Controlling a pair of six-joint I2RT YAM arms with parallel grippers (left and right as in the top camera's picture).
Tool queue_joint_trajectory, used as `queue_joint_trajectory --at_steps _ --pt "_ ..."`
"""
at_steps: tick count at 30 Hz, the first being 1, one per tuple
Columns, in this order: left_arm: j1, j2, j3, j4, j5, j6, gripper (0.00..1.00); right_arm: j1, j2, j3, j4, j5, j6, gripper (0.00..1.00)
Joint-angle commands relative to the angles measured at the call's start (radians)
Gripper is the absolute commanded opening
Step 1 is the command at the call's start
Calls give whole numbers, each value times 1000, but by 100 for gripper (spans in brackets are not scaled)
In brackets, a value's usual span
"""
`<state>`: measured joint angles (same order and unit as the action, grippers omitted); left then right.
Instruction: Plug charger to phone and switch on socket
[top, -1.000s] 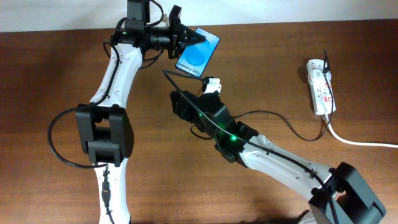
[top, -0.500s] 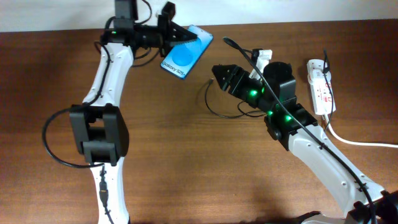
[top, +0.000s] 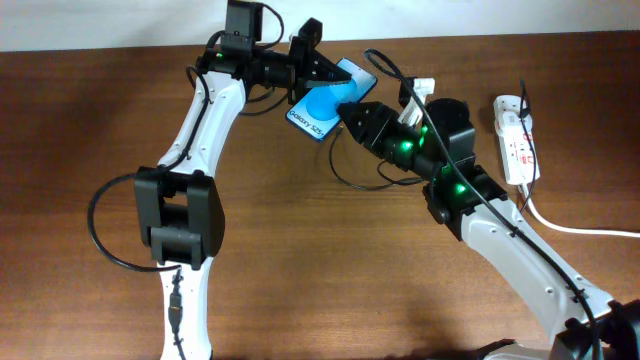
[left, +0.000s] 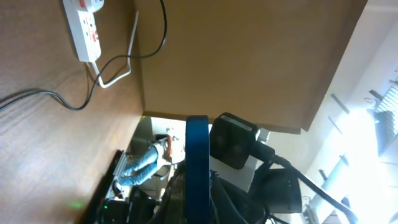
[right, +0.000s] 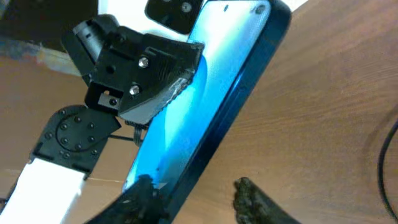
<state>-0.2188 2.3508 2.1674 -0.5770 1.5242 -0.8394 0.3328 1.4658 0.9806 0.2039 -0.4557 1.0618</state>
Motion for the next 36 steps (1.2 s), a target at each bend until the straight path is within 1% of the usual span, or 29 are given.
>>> queue_joint_trajectory --at_steps 1,2,4,6,9,12,16,17,20,22,26,28,33,35,36 --pt "-8 -12 13 0 25 20 0 12 16 6 3 -11 132 38" --pt "-11 -12 13 0 25 20 0 21 20 6 3 -7 180 36" --pt "-21 -12 13 0 26 20 0 35 37 6 15 -7 223 33" --pt "-21 -12 13 0 26 20 0 35 46 6 27 -13 238 29" --pt "-21 -12 13 0 26 24 0 41 46 6 86 -13 238 28" --pt "-21 -12 13 0 26 24 0 43 46 6 100 -16 237 17" --pt "-21 -12 13 0 50 23 0 46 46 6 100 -16 232 6" --pt "-21 -12 13 0 50 23 0 47 46 6 100 -16 229 4" --pt "-21 -12 13 0 50 23 0 47 46 6 101 -19 225 4" --pt "-21 -12 13 0 50 23 1 47 46 6 101 -35 191 4" --pt "-21 -12 13 -1 50 23 20 45 46 7 108 -89 113 4" --pt "-21 -12 13 0 50 24 25 31 46 7 108 -129 73 4" --pt "-21 -12 13 -1 50 57 27 -53 46 7 108 -233 44 4" --pt "-21 -12 13 -1 50 89 26 -67 46 7 107 -258 41 4" --pt "-21 -12 13 -1 50 104 24 -66 46 7 108 -264 42 4"
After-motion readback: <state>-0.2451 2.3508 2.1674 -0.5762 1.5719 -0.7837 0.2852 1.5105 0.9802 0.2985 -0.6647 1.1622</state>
